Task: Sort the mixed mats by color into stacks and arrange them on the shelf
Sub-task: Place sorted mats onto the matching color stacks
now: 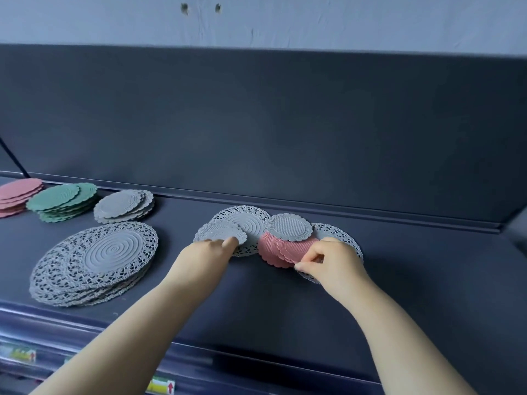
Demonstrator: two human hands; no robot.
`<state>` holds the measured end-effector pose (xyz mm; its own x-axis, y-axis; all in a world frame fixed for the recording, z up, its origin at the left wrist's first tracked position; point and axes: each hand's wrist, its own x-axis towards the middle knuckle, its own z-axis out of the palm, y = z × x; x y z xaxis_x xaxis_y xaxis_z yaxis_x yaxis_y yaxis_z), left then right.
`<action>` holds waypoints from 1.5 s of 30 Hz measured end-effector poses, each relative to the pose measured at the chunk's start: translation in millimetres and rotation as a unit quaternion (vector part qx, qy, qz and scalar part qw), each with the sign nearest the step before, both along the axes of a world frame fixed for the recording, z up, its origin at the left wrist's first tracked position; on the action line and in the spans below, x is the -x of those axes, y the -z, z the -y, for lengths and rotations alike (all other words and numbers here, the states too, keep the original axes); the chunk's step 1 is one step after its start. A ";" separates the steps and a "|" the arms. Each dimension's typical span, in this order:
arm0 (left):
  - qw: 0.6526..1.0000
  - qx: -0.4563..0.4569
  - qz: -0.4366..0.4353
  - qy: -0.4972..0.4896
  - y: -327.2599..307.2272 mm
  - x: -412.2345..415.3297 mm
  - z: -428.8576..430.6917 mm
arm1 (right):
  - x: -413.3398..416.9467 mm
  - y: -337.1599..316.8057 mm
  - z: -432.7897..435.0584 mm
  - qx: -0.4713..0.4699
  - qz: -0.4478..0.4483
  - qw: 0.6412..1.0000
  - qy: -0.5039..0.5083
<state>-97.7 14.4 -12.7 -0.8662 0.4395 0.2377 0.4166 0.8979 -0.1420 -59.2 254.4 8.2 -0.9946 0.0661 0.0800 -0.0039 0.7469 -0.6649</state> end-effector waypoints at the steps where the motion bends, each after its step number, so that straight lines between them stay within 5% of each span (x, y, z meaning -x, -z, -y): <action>1: 1.000 -0.008 -0.015 0.013 -1.5 -1.7 2.5 | -0.2 -2.5 1.3 0.012 0.012 1.000 0.007; 5: 0.994 -0.066 -0.054 0.073 -16.5 -8.1 13.4 | -3.3 -12.1 18.0 0.029 0.028 0.998 0.041; 11: 0.975 -0.160 -0.058 0.141 -29.1 -11.0 45.6 | -16.3 -9.4 75.9 0.000 -0.067 0.997 0.047; 25: 0.959 -0.253 0.007 0.126 18.8 -35.8 93.1 | -39.6 21.5 156.3 -0.313 -0.045 0.944 0.092; 33: 0.963 -0.242 -0.012 0.121 6.6 -61.5 95.8 | -52.7 16.7 146.1 -0.198 -0.070 0.976 0.059; 37: 0.962 -0.242 -0.029 0.126 -2.6 -69.5 98.6 | -56.9 10.0 144.0 -0.047 -0.054 0.996 0.057; 45: 0.931 -0.308 -0.097 0.173 -17.6 -60.8 127.3 | -51.0 -5.2 183.2 0.106 -0.146 0.975 0.127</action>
<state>-36.9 -112.9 4.9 -0.6137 0.4126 0.6732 0.7155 0.6511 0.2532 -8.2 71.1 13.4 -0.8807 0.3526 0.3162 -0.0499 0.5948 -0.8023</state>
